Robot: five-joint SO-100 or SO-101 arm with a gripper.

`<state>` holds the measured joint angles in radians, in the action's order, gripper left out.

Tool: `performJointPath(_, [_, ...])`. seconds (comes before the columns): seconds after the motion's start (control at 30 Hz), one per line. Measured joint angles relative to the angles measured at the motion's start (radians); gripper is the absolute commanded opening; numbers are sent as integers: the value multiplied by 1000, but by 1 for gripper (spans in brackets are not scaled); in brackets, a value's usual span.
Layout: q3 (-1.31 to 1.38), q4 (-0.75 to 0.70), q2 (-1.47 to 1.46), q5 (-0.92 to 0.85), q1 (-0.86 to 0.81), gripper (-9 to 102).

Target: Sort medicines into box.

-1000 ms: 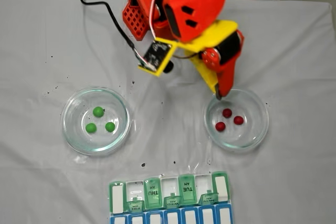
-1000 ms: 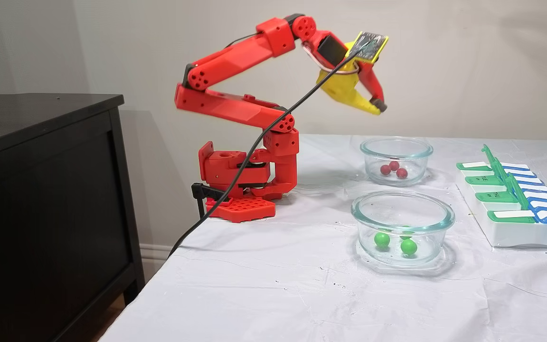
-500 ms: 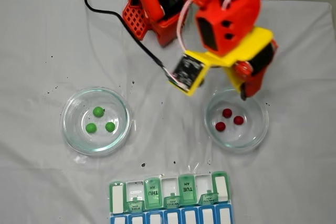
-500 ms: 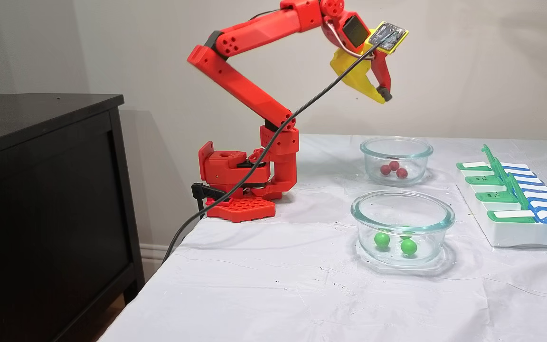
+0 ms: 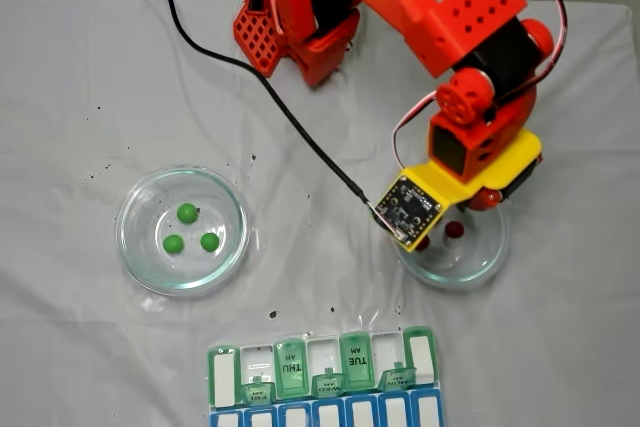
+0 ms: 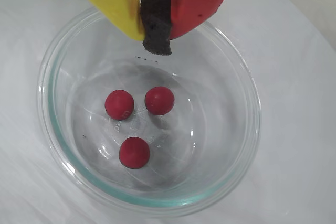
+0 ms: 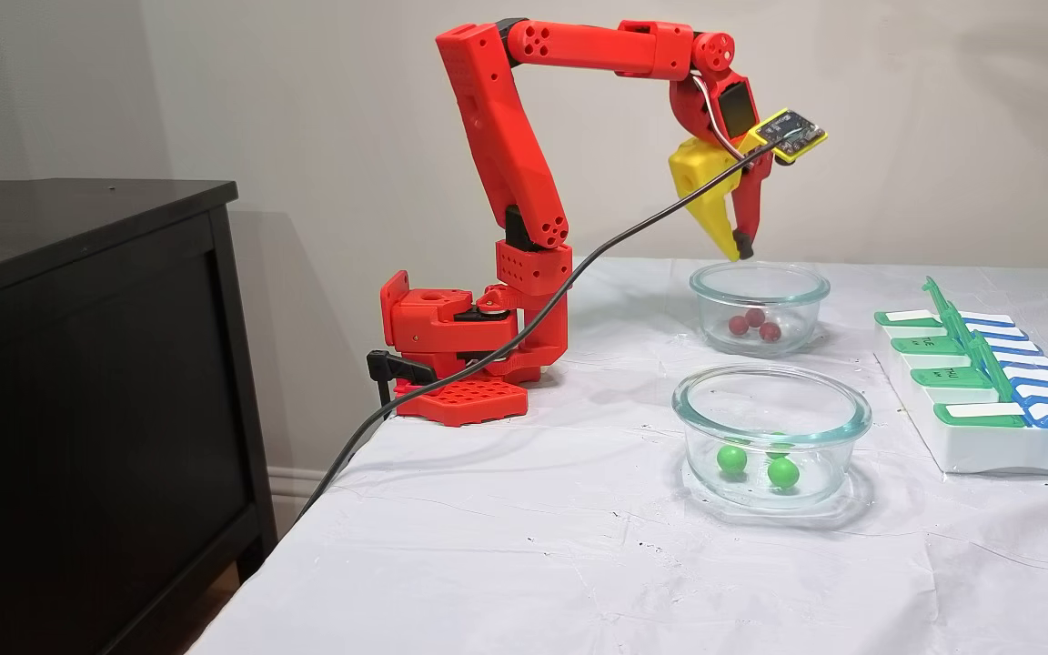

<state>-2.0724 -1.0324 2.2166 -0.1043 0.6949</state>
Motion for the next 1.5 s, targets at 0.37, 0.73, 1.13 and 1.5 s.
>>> performJointPath(0.37, [0,84,-54,8,3,5])
performJointPath(0.73, [-28,213,-83,-2,-38,7])
performJointPath(1.13, [-67,239,-127,-2,-20,6])
performJointPath(1.5, [-77,272,-178,-2,-12,10])
